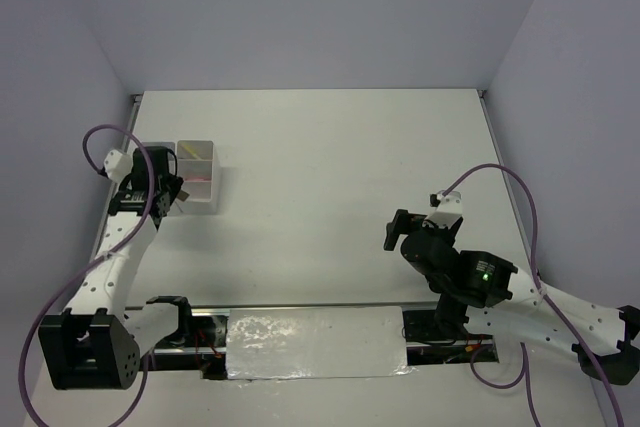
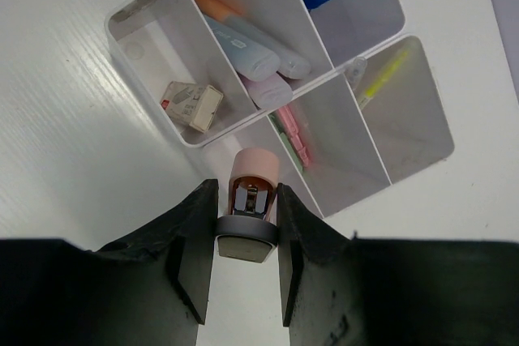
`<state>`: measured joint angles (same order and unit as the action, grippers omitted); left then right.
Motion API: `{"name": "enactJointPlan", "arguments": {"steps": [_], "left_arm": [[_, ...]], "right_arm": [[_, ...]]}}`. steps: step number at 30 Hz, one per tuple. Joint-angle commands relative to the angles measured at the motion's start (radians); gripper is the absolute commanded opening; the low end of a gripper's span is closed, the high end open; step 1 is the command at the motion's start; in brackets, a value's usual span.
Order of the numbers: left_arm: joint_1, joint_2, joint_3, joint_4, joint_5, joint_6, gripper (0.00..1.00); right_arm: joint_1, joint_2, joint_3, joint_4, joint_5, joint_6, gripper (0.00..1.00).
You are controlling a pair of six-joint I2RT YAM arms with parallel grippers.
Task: Sort the stationery into containers
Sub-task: Place the stapler in the storage box.
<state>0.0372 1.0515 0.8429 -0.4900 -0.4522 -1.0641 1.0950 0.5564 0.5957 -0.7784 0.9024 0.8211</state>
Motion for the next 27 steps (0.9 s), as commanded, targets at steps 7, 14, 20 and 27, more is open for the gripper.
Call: {"name": "enactJointPlan", "arguments": {"steps": [7,14,20,27], "left_arm": [[0.006,0.053,-0.028,0.171,-0.088,-0.106,0.0],[0.004,0.088,-0.077,0.232,-0.056,-0.115,0.0],[0.003,0.077,-0.117,0.275,-0.025,-0.119,0.1],[0.003,0.096,-0.13,0.306,-0.013,-0.129,0.13]], "right_arm": [[-0.007,0.01,-0.007,0.03,0.029,0.0,1.0],[-0.015,0.013,-0.007,0.033,0.026,-0.005,1.0],[-0.017,0.02,-0.005,0.042,0.013,-0.019,1.0],[-0.015,0.013,-0.01,0.05,0.007,-0.027,1.0]]}}
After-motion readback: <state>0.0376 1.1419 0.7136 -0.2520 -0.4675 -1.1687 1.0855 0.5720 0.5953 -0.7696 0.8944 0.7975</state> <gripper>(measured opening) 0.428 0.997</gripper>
